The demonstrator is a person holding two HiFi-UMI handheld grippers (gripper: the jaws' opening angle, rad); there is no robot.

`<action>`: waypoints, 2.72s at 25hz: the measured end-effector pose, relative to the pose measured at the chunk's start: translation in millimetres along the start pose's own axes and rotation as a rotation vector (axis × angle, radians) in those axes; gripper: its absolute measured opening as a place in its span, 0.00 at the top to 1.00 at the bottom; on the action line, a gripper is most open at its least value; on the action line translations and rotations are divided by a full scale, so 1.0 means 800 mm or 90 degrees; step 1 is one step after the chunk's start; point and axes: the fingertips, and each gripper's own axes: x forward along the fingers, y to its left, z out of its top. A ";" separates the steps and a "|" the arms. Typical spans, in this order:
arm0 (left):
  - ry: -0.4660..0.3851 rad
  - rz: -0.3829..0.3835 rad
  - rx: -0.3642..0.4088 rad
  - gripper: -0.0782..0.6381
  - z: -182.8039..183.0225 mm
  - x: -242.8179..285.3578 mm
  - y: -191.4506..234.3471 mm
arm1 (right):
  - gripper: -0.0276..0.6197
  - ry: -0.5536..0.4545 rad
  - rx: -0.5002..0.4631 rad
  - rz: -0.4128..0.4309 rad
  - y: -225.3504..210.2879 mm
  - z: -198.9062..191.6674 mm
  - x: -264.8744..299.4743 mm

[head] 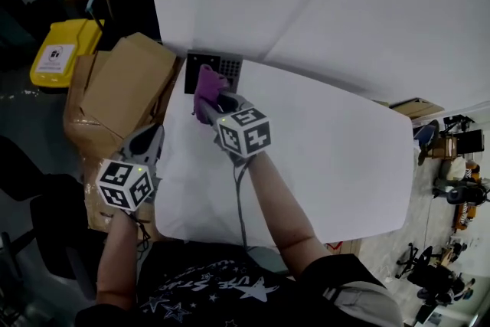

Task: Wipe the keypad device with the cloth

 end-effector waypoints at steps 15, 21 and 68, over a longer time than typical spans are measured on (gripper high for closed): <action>0.027 0.035 -0.002 0.88 -0.021 0.032 0.044 | 0.81 0.020 -0.015 0.023 -0.023 0.012 0.098; 0.027 0.026 -0.022 0.88 -0.026 0.042 0.040 | 0.81 0.022 -0.009 -0.002 -0.048 0.006 0.091; 0.015 -0.082 0.017 0.88 -0.026 -0.036 -0.042 | 0.81 -0.042 0.088 -0.206 -0.059 -0.040 -0.125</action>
